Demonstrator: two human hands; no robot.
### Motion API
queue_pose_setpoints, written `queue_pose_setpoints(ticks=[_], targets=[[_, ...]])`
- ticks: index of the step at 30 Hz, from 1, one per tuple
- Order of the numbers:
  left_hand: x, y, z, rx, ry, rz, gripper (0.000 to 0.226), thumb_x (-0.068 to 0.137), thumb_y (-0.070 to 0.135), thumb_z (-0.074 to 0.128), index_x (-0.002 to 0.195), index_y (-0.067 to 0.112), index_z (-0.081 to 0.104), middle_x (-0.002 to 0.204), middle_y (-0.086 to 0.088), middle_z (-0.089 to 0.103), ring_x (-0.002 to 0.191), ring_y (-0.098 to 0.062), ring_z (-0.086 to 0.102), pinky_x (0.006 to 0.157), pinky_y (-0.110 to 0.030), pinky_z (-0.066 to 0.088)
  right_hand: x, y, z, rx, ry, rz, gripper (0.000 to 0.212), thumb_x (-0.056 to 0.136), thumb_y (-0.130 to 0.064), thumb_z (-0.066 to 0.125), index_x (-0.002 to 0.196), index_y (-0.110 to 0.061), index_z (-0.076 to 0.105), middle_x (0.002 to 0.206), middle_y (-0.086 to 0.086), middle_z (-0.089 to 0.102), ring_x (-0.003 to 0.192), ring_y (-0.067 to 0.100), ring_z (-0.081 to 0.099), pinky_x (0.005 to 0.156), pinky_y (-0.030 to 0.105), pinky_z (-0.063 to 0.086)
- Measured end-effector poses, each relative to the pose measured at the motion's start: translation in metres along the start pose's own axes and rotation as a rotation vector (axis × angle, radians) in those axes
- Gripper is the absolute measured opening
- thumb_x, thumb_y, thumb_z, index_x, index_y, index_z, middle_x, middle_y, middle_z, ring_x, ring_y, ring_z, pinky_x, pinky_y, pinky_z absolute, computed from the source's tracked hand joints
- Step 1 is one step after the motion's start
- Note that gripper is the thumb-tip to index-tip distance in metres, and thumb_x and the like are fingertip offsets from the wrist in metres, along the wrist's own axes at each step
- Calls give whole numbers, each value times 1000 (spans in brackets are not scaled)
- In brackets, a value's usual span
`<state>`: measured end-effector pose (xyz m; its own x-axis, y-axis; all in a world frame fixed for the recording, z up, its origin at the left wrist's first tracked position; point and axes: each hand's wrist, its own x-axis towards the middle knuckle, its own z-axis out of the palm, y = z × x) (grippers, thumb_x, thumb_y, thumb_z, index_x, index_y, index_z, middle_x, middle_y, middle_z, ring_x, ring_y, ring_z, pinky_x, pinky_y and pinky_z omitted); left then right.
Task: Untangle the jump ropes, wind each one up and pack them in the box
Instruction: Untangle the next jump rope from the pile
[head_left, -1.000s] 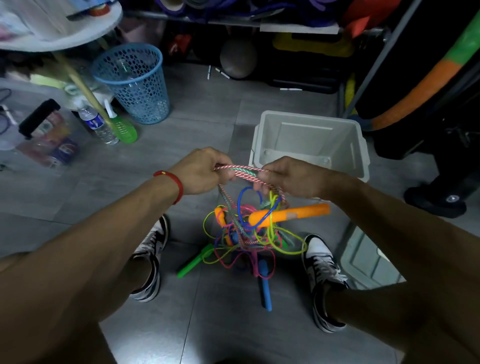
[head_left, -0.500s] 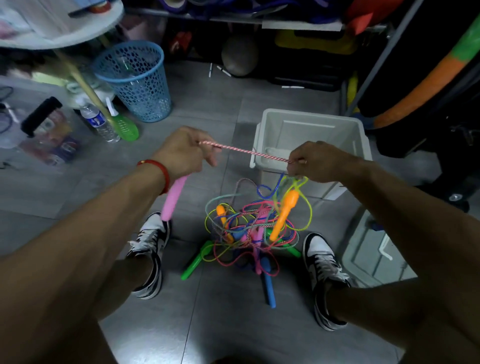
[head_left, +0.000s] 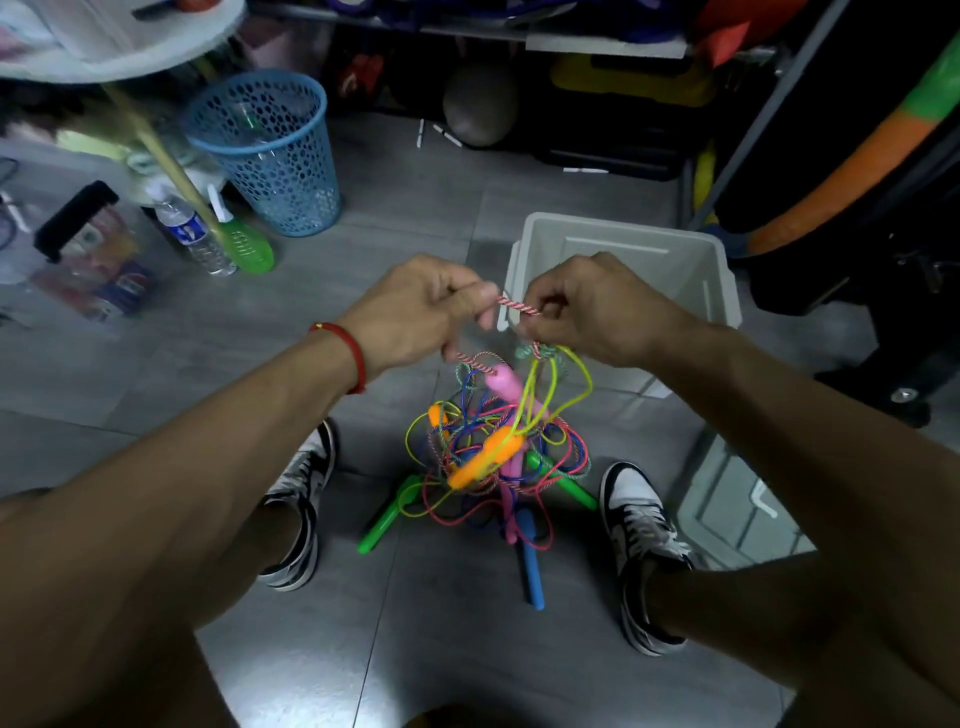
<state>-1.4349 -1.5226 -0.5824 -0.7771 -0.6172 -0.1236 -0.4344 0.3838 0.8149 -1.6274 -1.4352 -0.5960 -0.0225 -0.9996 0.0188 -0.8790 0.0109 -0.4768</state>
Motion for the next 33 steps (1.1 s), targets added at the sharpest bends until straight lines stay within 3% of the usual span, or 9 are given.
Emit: queue_pose_setpoints(ticks=[2,6,10,16,22,24,27,30,33], targets=[[0,0,-9,-40,105,32,32,104,24,51,75,16,62,46,-5,55,37,-5,46,45,-17,33,-3,17,4,-129,-72,-2,27,84,-25,73,61,-22,58,59,-2,52,66,26,56,66,35,48],[3,-17,-42,-69,328,-21,32,103,23,51,76,12,62,44,-2,52,41,-16,49,51,-23,40,-15,51,2,-97,-218,173,10,84,-25,77,85,-15,78,77,-4,63,83,18,66,69,20,38],[2,-38,-47,93,212,-237,26,91,14,58,67,15,67,52,-6,55,48,-22,49,60,-33,47,-13,51,-1,123,-198,233,14,91,-29,72,86,-18,80,70,-4,72,59,-5,61,59,8,42],[7,-24,-24,434,51,-242,39,86,52,66,79,14,61,64,-1,61,61,-16,56,61,-28,39,-2,11,-7,188,-28,97,22,97,-34,63,89,-17,75,60,-3,66,59,2,63,64,19,44],[9,-17,2,-230,70,-185,35,83,44,72,95,13,63,70,-5,60,48,-9,45,50,-23,33,-3,-19,-5,-199,-102,-123,30,98,-49,55,106,-26,72,98,7,71,98,32,62,78,37,48],[5,-11,13,-270,22,-121,21,94,37,66,91,16,67,71,-1,58,44,-1,42,48,-19,32,-3,-25,-3,-193,-97,-160,29,97,-48,58,107,-26,72,98,8,71,99,32,62,78,37,47],[-1,-8,12,-326,-138,-117,36,99,38,57,72,20,72,61,5,47,48,-6,34,52,-25,28,-4,-25,-7,-96,-83,-164,31,92,-53,64,98,-25,76,85,2,74,85,24,66,74,37,51],[-2,-8,1,-85,-262,-82,35,98,40,57,73,19,71,48,15,47,45,0,36,49,-18,31,-7,-17,-8,-91,-115,-108,40,83,-62,66,69,-25,67,62,-5,60,71,19,55,67,34,43],[-13,-10,3,-24,-287,-15,39,98,44,57,73,15,66,53,13,46,50,-3,38,55,-23,33,-12,0,-10,-111,-229,-48,38,85,-53,71,65,-21,65,60,-4,56,65,16,54,63,32,39]])
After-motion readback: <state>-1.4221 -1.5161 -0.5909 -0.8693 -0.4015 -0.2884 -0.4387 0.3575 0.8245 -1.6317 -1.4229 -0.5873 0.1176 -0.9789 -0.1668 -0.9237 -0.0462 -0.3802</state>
